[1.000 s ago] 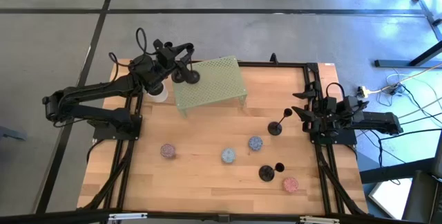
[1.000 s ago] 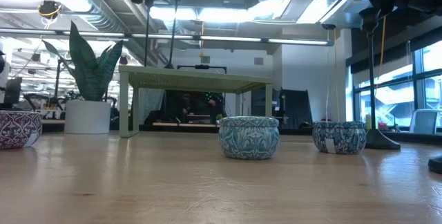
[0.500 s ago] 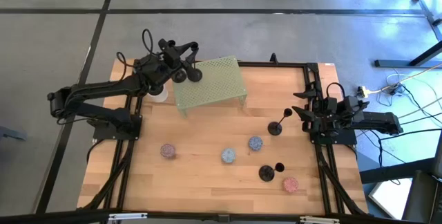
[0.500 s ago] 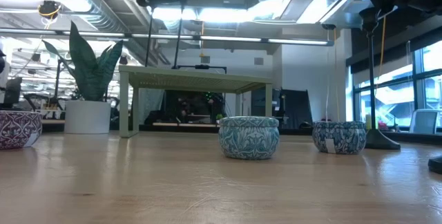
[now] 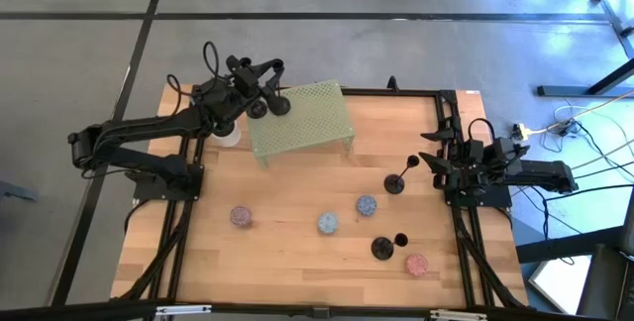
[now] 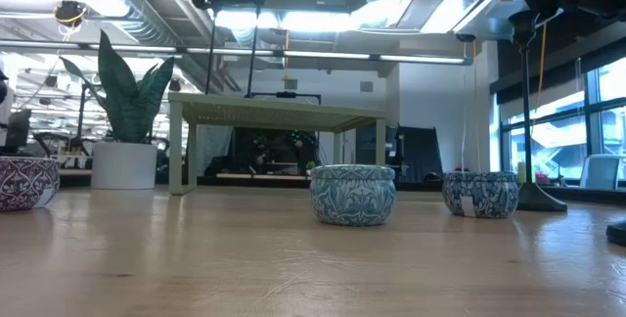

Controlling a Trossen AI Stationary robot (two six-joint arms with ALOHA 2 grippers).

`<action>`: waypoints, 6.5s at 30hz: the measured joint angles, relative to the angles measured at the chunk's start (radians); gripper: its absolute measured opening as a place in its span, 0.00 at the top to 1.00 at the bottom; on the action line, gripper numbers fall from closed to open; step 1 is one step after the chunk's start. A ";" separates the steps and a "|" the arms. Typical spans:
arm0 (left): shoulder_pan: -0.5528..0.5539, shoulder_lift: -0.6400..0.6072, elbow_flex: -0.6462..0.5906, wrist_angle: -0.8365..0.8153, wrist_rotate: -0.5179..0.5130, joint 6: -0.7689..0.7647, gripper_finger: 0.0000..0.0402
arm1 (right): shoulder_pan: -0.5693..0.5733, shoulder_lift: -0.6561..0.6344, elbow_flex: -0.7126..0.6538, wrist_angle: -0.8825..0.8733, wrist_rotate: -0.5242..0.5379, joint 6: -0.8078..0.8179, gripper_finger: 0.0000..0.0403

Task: Pick & Place candle stick holders
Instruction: Put the black candle holder on the shelf

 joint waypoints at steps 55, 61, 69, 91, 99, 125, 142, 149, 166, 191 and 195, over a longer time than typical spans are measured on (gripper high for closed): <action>0.000 0.000 0.000 -0.044 -0.006 -0.196 0.65 | 0.000 0.000 0.000 0.000 0.001 -0.001 0.42; 0.000 0.000 0.000 -0.044 -0.006 -0.186 0.65 | 0.000 0.000 0.000 0.000 0.000 -0.007 0.42; 0.002 0.000 0.000 -0.044 -0.007 -0.156 0.57 | 0.000 0.000 0.000 0.000 0.000 -0.008 0.42; 0.002 -0.002 0.000 0.071 0.057 -0.113 0.47 | 0.000 0.000 0.000 0.000 0.001 -0.010 0.43; 0.002 -0.002 0.000 0.123 0.071 -0.111 0.47 | 0.000 0.000 0.000 -0.001 0.001 -0.009 0.43; -0.179 -0.040 0.144 0.073 0.155 0.133 0.48 | 0.000 0.000 0.000 -0.001 0.000 -0.001 0.43; -0.395 -0.236 0.163 -0.660 -0.292 -0.029 0.48 | 0.000 0.000 0.000 -0.028 0.000 0.030 0.42; -0.405 -0.232 0.163 -0.884 -0.302 -0.245 0.48 | 0.000 0.000 0.000 -0.025 0.000 0.089 0.42; -0.623 -0.249 -0.003 -0.864 -0.444 -0.403 0.48 | 0.002 0.142 0.066 -0.157 -0.139 0.162 0.42; -0.700 -0.248 -0.016 -0.798 -0.465 -0.385 0.48 | 0.001 0.152 0.109 -0.505 -0.114 0.313 0.55; -0.700 -0.248 -0.016 -0.798 -0.465 -0.384 0.48 | 0.001 0.152 0.109 -0.539 -0.113 0.316 0.64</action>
